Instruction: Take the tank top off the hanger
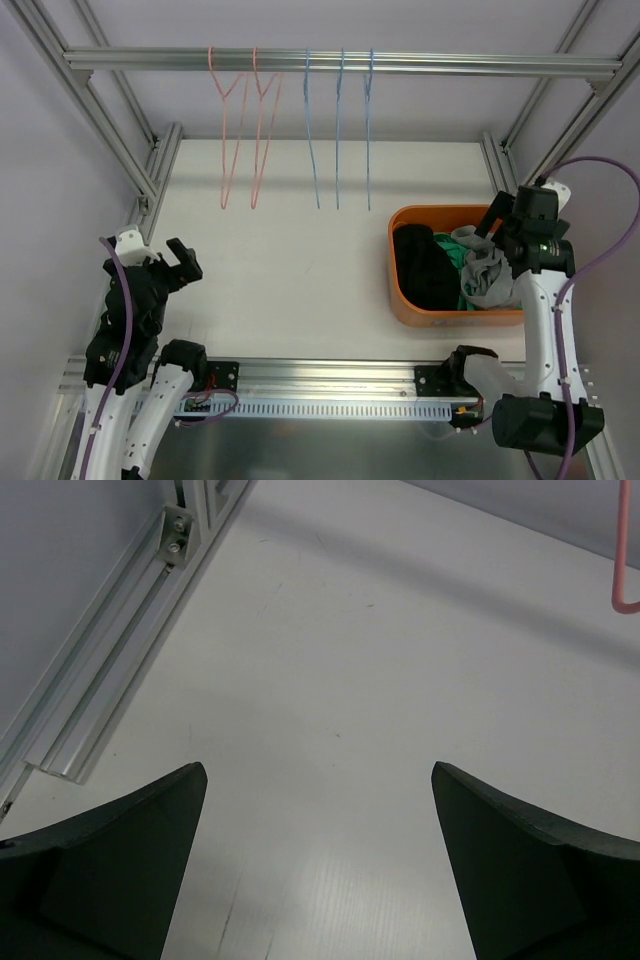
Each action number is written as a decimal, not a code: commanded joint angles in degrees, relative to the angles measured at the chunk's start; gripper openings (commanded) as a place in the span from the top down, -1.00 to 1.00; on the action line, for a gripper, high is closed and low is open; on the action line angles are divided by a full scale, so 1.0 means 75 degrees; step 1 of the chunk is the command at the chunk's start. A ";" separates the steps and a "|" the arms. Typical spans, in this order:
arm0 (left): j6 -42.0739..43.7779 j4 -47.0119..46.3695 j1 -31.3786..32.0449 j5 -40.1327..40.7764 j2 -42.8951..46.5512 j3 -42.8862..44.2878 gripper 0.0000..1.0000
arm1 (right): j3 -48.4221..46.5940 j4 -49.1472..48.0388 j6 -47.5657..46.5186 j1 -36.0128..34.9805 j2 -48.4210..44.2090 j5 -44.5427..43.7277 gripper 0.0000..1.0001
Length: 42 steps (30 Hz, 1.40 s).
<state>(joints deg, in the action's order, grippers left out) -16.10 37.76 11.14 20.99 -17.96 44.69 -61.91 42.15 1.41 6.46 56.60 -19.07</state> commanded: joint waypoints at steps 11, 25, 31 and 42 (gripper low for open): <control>0.0868 0.0110 -0.0090 -0.0875 0.0038 0.1446 -0.97 | -0.1284 0.1422 -0.1430 -0.0790 -0.2702 0.2437 -0.99; 0.1736 0.1293 -0.0032 -0.1885 0.1362 0.2010 -0.97 | -0.1752 0.3707 -0.1911 -0.2852 -0.5214 0.0024 -0.99; 0.1748 0.1704 0.0039 -0.1615 0.1515 0.1987 -0.97 | -0.1999 0.4387 -0.1829 -0.3181 -0.5483 -0.0410 -0.99; 0.1748 0.1786 0.0074 -0.1779 0.1328 0.2128 -0.97 | -0.1988 0.4552 -0.1770 -0.3228 -0.5695 -0.0540 -0.99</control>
<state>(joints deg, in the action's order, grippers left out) -3.73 51.09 11.29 7.92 -6.76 59.44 -75.70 75.83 -12.03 -17.23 14.02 -21.89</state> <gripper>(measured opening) 0.986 0.993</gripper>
